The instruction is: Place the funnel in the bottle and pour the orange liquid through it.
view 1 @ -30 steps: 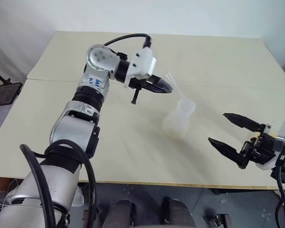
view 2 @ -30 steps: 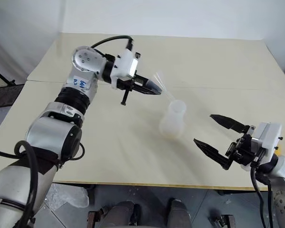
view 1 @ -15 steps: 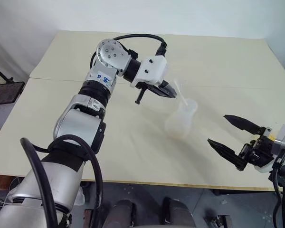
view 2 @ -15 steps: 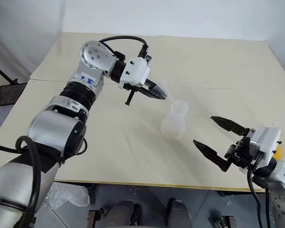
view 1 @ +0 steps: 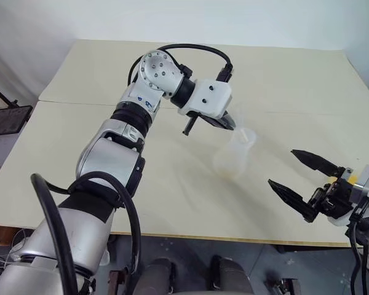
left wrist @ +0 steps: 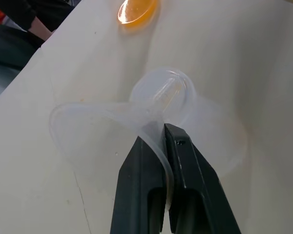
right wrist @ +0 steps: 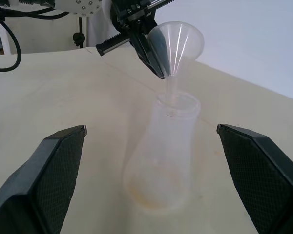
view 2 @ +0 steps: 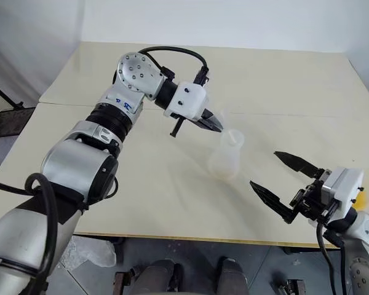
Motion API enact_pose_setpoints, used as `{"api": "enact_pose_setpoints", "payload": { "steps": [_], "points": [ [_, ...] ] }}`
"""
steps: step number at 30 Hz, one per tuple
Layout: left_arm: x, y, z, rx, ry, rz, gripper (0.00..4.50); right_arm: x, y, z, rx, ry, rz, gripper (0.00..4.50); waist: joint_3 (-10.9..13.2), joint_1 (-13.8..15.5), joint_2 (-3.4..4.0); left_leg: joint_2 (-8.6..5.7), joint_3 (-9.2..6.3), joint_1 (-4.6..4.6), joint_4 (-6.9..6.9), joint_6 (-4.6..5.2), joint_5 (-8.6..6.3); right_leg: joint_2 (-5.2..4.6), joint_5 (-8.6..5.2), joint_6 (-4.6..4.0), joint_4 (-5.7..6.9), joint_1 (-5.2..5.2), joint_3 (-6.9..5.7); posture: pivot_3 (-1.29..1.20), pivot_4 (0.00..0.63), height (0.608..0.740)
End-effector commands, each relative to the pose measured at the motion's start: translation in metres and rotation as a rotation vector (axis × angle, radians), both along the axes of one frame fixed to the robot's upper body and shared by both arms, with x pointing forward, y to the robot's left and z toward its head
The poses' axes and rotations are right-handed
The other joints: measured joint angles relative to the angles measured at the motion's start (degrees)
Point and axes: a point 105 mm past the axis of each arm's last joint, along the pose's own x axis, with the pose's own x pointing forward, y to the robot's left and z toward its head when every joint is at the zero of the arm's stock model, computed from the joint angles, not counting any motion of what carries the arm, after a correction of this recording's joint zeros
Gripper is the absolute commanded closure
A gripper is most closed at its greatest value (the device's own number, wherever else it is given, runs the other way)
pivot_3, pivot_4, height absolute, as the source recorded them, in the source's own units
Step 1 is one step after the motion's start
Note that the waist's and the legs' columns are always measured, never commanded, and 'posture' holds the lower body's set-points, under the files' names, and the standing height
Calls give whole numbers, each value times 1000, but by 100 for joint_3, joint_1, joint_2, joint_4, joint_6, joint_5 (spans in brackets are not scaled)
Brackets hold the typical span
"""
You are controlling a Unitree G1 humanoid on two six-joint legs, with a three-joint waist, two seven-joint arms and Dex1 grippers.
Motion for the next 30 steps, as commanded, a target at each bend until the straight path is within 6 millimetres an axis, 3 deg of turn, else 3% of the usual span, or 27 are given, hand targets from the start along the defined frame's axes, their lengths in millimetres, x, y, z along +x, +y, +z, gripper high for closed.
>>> {"api": "enact_pose_setpoints", "payload": {
  "steps": [1, 28, 30],
  "points": [
    [-2, -9, 15, -2, -79, -9, 4494, -6, 6, 7, -4, -50, 8, 0, 0, 1, 0, 0, 0, 0, 0, 0, 0, 0, 0, 0, 0, 0, 0, 0, 150, 740],
    [-8, -25, 13, 126, -358, -107, 4494, -15, 5, 4, -7, -46, -34, 0, 0, 4, 0, -1, 55, 3, 0, 4, 2, 0, 1, 1, 2, -1, 8, 0, 150, 740],
    [-10, -26, 14, 120, -352, -112, 4003, -15, 3, 4, -7, -48, -39, 0, 0, 6, 0, -1, 55, 2, 0, 4, 2, 0, 1, 1, 2, -1, 9, 0, 150, 740]
  ]
}}
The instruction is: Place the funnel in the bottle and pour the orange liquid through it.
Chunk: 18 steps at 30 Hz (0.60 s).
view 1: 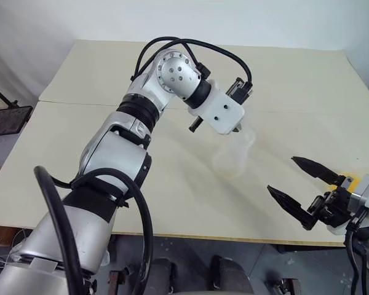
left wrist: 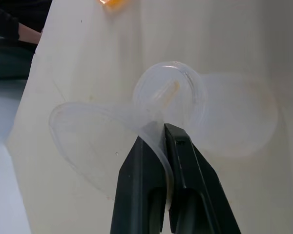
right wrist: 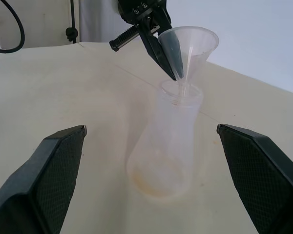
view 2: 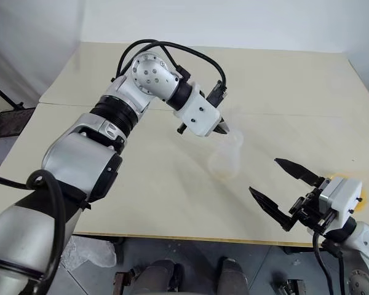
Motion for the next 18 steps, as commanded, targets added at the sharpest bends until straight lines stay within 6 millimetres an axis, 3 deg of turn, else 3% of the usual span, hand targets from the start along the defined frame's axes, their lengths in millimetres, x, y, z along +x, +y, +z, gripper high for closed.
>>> {"api": "enact_pose_setpoints", "payload": {
  "steps": [1, 13, 18],
  "points": [
    [-7, -10, 16, -13, -45, -36, 3785, -5, 0, 11, -8, -59, -5, 0, 0, 1, 0, 0, 0, 0, 0, 0, 0, 0, 0, 0, 0, 0, 0, 0, 150, 740],
    [-12, -13, 22, -40, 5, -60, 120, -3, -4, 12, -16, -67, -24, 0, 0, 0, -1, 0, 3, 1, 0, 2, 0, 0, 0, 0, 1, 0, 1, 0, 150, 740],
    [-13, -10, 30, -88, 54, -51, 22, -2, -7, 14, -21, -71, -30, 0, 0, -3, 0, 0, 5, 1, 0, 2, 0, 0, 0, 0, 2, -2, 2, 0, 150, 740]
  ]
}}
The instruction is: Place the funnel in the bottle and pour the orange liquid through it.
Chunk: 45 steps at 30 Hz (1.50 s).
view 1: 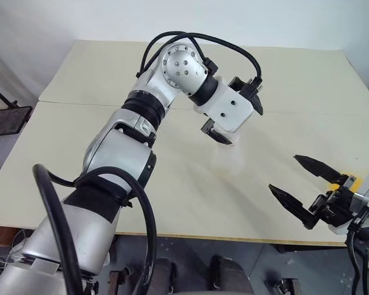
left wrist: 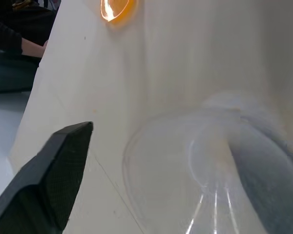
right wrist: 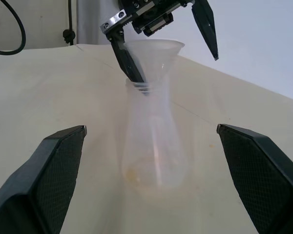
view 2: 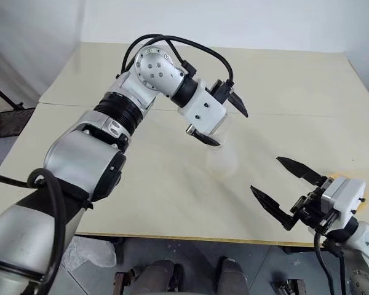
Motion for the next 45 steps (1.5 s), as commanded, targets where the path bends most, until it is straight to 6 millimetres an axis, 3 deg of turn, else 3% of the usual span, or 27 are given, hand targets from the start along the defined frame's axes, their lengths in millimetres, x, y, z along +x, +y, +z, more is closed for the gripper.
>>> {"api": "enact_pose_setpoints", "payload": {
  "steps": [1, 12, 17, 23, 27, 30, 32, 36, 40, 45],
  "points": [
    [-4, -1, 23, -89, 25, -7, 22, -3, -5, 12, -21, -53, -21, 0, 0, 1, 0, 0, 0, 0, 0, 0, 0, 0, 0, 0, 0, 0, 0, 0, 150, 740],
    [-2, 1, 27, -163, 121, 12, 22, 2, -13, 17, -47, -59, -32, 0, 0, 0, 0, 0, 2, 0, 1, 1, 0, 0, 0, 0, 4, -1, 1, 0, 150, 740],
    [0, 9, 39, -214, 154, 32, 22, 1, -14, 18, -49, -61, -36, 0, 0, -3, 0, 0, 2, 0, 2, 1, 0, 0, 0, 0, 4, -1, 1, 0, 150, 740],
    [9, 39, 53, -356, 307, 93, 22, -1, -18, 20, -50, -65, -66, 0, 0, -24, 0, 1, 3, 2, 2, 1, 0, -1, 0, 0, 14, -6, 2, 0, 150, 740],
    [17, 71, 46, -453, 470, 141, 22, -2, -25, 20, -46, -56, -112, 0, -1, -31, 2, 2, 2, 8, 3, 1, 0, -2, 0, 0, 27, -6, 3, 0, 150, 740],
    [22, 94, 36, -557, 584, 166, 22, -2, -28, 22, -34, -52, -151, 0, -2, -33, 3, 2, -13, 9, 12, 1, 0, -4, 0, 0, 36, -6, 4, 0, 150, 740],
    [26, 112, 18, -596, 650, 203, 22, -1, -30, 20, -33, -38, -175, 0, -3, -53, 4, 3, -40, 9, 22, 0, -1, -5, 0, 0, 44, -8, 7, 0, 150, 740],
    [24, 140, -39, -551, 754, 304, 22, 3, -41, 16, -22, -19, -274, 0, -5, -82, 8, 2, -47, 12, 31, -3, -2, -6, 0, 0, 64, -10, 10, 0, 150, 740],
    [14, 152, -83, -546, 847, 363, 22, 7, -55, 11, 30, 3, -421, 0, -5, -79, 9, 0, -59, 4, 56, -6, -4, -8, 0, -1, 77, -9, 11, 0, 150, 740],
    [1, 147, -92, -630, 917, 317, 22, 3, -74, 1, 44, 45, -629, 0, -6, -3, 9, -1, -67, 0, 72, -6, -7, -10, 0, -1, 85, -7, 16, 0, 150, 740]
  ]
}}
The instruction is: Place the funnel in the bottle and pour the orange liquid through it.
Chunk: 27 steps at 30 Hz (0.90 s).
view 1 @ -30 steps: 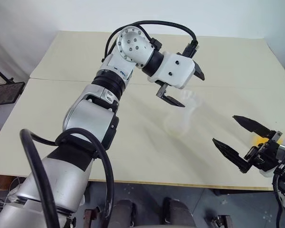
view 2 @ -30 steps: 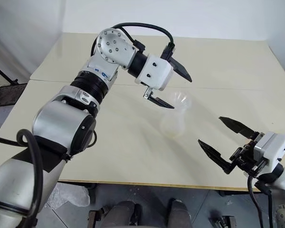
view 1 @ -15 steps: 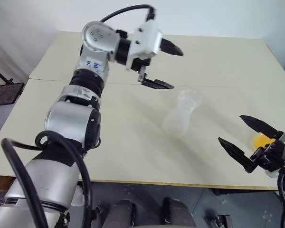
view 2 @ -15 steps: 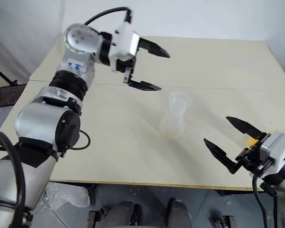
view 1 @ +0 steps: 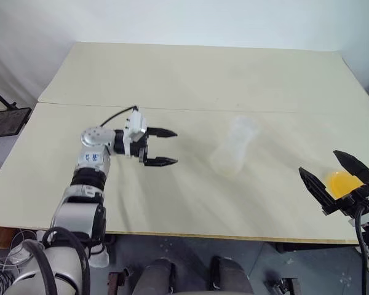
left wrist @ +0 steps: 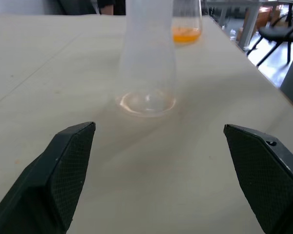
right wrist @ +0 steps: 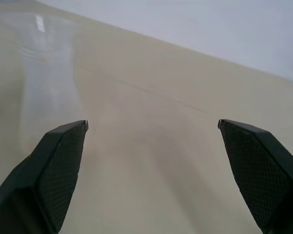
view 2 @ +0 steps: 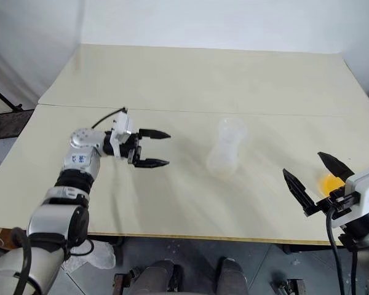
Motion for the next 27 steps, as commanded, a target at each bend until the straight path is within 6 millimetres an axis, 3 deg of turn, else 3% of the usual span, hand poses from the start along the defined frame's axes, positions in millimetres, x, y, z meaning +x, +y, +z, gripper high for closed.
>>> {"api": "enact_pose_setpoints", "payload": {
  "steps": [1, 9, 13, 21, 27],
  "points": [
    [-9, -6, 12, -37, -62, -34, 22, -10, -11, 8, -44, -30, -140, 0, -1, 10, 2, -2, 0, 0, 2, 0, 0, 0, 0, 0, 0, 1, 3, 0, 150, 740],
    [-26, -9, -1, -47, -40, -48, 22, -26, -27, 10, -14, -34, -345, 0, -13, -55, 20, -1, 13, 12, -2, -1, -2, 3, 0, 0, 3, 1, 20, 0, 150, 740],
    [-37, -13, 3, -75, -39, -74, 22, -32, -34, 10, 19, -51, -413, 0, -15, -47, 23, -1, 14, 13, -2, 0, -3, 3, 0, -1, 4, 0, 26, 0, 150, 740],
    [-30, -6, 14, -99, -39, -15, 22, -69, 0, 3, 96, -19, -341, 0, -30, -51, 47, -3, 18, 17, -4, 2, -4, 4, -1, -2, 4, 1, 35, 0, 150, 740],
    [-20, -7, 22, -101, -50, -15, 22, -86, -7, -1, 99, -22, -448, 0, -32, -71, 44, -3, 24, 22, -5, 5, -7, 6, -1, -2, 3, 0, 43, 0, 150, 740]
  ]
}}
